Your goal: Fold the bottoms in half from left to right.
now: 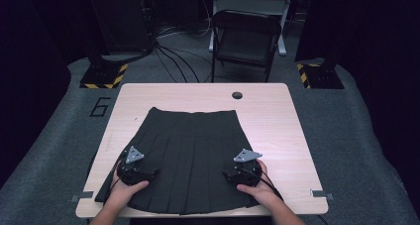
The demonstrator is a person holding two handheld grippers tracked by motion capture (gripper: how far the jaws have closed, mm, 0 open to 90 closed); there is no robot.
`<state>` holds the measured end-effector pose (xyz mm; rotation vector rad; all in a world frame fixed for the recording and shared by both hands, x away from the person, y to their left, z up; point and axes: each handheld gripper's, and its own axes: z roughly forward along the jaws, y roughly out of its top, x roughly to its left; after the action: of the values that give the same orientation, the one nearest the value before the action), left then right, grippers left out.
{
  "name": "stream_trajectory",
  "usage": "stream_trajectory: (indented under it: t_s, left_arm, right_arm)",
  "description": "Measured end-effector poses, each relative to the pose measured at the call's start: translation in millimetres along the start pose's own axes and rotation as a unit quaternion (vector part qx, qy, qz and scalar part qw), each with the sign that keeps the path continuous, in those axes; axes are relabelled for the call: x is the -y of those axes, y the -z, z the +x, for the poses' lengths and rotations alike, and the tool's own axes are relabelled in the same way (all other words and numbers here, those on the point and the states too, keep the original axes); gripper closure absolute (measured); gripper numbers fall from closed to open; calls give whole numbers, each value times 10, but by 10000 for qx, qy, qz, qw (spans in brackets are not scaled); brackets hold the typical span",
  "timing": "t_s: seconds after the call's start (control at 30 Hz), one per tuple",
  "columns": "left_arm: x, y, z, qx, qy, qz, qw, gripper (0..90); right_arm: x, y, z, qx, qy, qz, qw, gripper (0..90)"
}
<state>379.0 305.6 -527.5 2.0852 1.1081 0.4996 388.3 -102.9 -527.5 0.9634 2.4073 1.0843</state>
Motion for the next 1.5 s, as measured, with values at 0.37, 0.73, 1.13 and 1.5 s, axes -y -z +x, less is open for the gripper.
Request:
stream_trajectory:
  t_s: [0.37, 0.73, 1.13, 1.5]
  left_arm:
    - [-4, 8, 4, 29, -16, 53, 10000, 139]
    - [-6, 9, 4, 19, -4, 44, 10000, 144]
    - [-5, 23, 27, -37, 180, -44, 9998, 199]
    - [-58, 125, 81, 66, 751, -81, 9971, 313]
  right_arm:
    - [0, -2, 3, 19, -6, -2, 10000, 214]
    - [1, -5, -5, 103, -165, 91, 9998, 161]
    - [-3, -7, -10, 110, -183, 96, 9997, 155]
    - [0, -5, -8, 103, -188, 107, 9997, 154]
